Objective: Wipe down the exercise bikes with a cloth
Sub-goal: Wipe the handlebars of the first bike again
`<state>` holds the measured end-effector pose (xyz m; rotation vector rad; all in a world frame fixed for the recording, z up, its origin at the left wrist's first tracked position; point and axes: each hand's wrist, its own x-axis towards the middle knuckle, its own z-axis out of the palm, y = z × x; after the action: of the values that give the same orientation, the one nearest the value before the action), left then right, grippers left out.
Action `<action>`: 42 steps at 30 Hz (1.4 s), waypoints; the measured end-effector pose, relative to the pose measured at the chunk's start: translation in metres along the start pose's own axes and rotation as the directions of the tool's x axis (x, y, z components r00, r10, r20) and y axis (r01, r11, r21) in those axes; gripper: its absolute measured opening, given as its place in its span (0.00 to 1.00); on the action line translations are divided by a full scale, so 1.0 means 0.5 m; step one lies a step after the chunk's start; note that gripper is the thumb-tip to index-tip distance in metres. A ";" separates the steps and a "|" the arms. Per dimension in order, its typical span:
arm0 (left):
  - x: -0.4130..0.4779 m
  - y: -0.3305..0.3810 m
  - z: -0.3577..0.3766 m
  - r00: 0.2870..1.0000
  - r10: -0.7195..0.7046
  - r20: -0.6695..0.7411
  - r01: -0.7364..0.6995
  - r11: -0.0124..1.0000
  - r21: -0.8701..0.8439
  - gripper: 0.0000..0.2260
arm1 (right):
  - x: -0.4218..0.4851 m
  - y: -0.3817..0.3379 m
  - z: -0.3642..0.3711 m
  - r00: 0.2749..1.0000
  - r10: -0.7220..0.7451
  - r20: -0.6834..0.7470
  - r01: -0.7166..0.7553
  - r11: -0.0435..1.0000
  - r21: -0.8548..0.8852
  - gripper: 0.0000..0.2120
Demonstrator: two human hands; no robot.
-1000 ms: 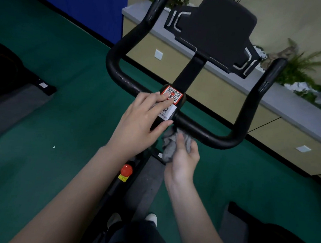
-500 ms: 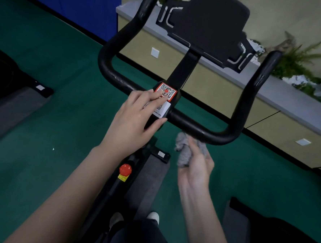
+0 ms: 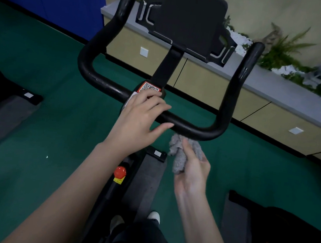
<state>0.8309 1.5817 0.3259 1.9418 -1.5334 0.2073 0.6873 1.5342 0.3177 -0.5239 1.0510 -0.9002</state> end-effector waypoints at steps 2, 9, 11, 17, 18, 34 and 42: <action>0.000 -0.004 0.000 1.000 0.011 0.006 -0.011 1.000 0.001 0.19 | -0.005 0.009 0.014 1.000 0.018 0.019 -0.018 1.000 -0.003 0.16; -0.002 -0.003 0.010 0.999 0.018 -0.042 -0.017 0.999 0.028 0.17 | -0.010 0.004 -0.008 0.998 -0.063 0.020 0.065 0.992 -0.109 0.09; -0.001 -0.002 0.012 0.998 0.006 -0.056 -0.005 1.000 0.011 0.16 | -0.009 -0.009 -0.040 0.976 -0.208 -0.067 0.197 0.971 -0.137 0.07; 0.000 -0.003 0.012 0.998 -0.006 -0.060 0.005 1.000 -0.012 0.16 | 0.022 -0.050 -0.039 0.619 -0.786 -0.005 0.670 0.531 -0.519 0.08; 0.001 -0.003 0.011 0.998 -0.006 -0.060 0.006 1.000 -0.014 0.16 | 0.024 -0.048 -0.033 0.547 -0.834 0.073 0.716 0.422 -0.556 0.07; -0.001 0.000 0.005 0.999 -0.024 -0.040 0.022 0.999 -0.030 0.15 | 0.030 -0.107 0.001 0.510 -0.623 0.593 0.726 -0.058 -0.685 0.11; -0.002 -0.001 0.007 0.998 -0.020 -0.053 0.020 1.000 -0.011 0.15 | 0.018 -0.117 0.013 0.534 -0.545 0.646 0.732 -0.084 -0.676 0.14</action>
<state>0.8301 1.5803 0.3225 1.9276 -1.4775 0.2402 0.6730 1.4943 0.3593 -2.3318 1.0504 -0.9400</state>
